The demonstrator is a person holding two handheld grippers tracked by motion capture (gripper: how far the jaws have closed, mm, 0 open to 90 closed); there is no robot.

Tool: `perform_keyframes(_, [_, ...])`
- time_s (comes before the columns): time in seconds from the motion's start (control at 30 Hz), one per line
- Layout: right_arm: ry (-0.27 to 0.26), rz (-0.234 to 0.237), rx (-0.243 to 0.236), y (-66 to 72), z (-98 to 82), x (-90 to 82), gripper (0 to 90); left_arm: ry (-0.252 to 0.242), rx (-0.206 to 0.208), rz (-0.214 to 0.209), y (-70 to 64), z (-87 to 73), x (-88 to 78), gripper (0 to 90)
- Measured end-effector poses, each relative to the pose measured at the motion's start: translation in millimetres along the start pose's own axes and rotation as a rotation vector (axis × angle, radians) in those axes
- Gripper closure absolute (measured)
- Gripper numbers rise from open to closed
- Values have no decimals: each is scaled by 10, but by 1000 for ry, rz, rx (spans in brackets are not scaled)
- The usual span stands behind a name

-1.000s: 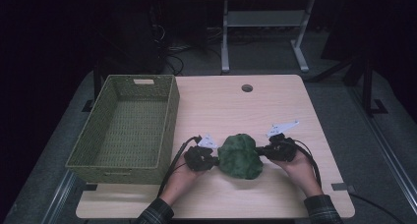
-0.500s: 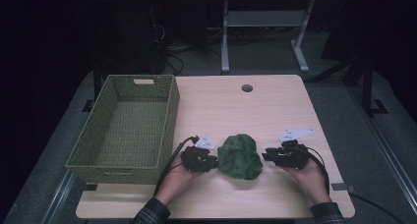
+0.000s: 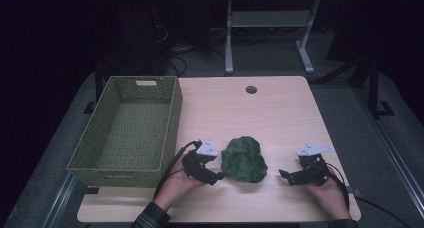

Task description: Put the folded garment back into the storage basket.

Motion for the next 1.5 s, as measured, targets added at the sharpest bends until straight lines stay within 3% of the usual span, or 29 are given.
perform_keyframes(0.13, [-13, -6, 18, -43, -34, 9, 16, -16, 23, -13, -26, 96, -8, 169])
perform_keyframes(0.4, [-25, -16, 9, -76, -69, 41, 10, -42, 65, -10, -10, 289, 38, 155])
perform_keyframes(0.87, [-26, -15, 11, -79, -69, 42, 11, -17, 101, -35, 85, 344, 224, 134])
perform_keyframes(1.03, [-25, -19, 15, -78, -68, 44, 11, 11, 147, -56, 116, 339, 331, 128])
perform_keyframes(1.5, [-25, -32, 28, -82, -66, 46, 11, 36, 141, -97, 171, 252, 586, 127])
Point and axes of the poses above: each handheld gripper's, and its own axes: x roughly forward along the jaws, z roughly out of its top, y roughly to its left, the point moved 1 cm from there along x, roughly forward along the jaws, and after that the axes turned 2 degrees about -x, right-handed, at the moved point
